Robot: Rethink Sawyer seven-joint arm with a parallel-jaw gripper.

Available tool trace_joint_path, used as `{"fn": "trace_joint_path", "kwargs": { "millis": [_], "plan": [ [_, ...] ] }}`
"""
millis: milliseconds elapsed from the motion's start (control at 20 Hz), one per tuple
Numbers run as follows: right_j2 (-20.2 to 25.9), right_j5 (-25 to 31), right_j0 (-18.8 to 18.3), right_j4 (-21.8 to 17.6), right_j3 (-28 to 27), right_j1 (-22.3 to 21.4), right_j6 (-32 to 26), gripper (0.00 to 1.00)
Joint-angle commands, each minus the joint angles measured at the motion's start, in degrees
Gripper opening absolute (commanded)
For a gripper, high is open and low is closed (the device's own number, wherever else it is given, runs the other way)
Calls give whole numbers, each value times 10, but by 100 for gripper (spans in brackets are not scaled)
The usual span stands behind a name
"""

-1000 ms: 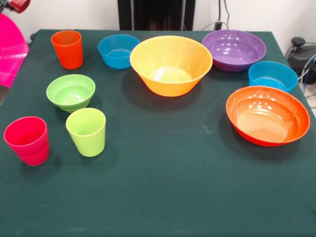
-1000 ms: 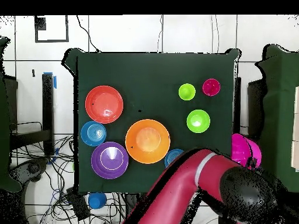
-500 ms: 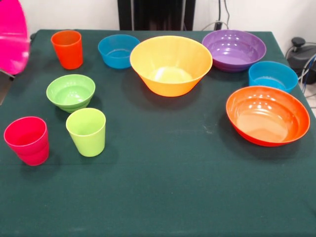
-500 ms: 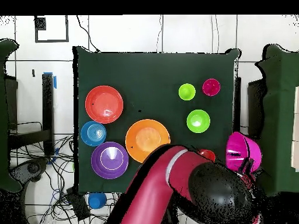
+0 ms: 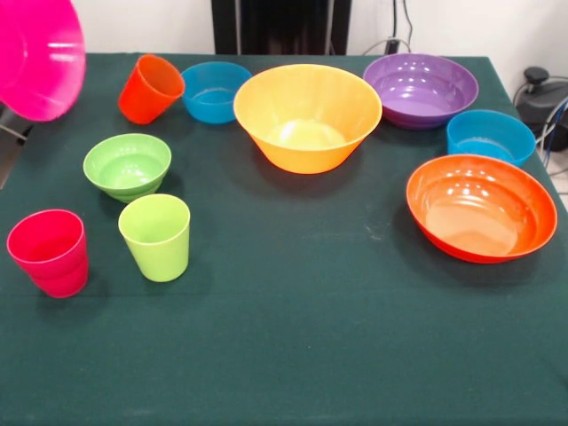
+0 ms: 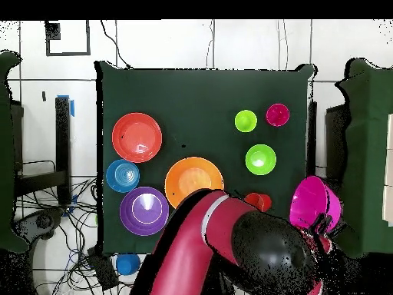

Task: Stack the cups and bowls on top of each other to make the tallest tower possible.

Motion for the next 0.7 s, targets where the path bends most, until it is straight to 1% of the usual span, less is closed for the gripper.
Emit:
{"fn": "trace_joint_path", "kwargs": {
  "millis": [50,150,350,400,550,650,700],
  "plan": [
    [151,-7,24,120,24,50,66,0],
    [139,3,26,105,14,53,69,0],
    [85,53,24,26,-9,29,67,0],
    [70,58,21,6,-18,24,67,0],
    [34,86,3,-60,-58,14,72,0],
    [19,102,-12,-101,-94,14,77,0],
    [14,99,-20,-115,-112,15,78,0]
  ]
}}
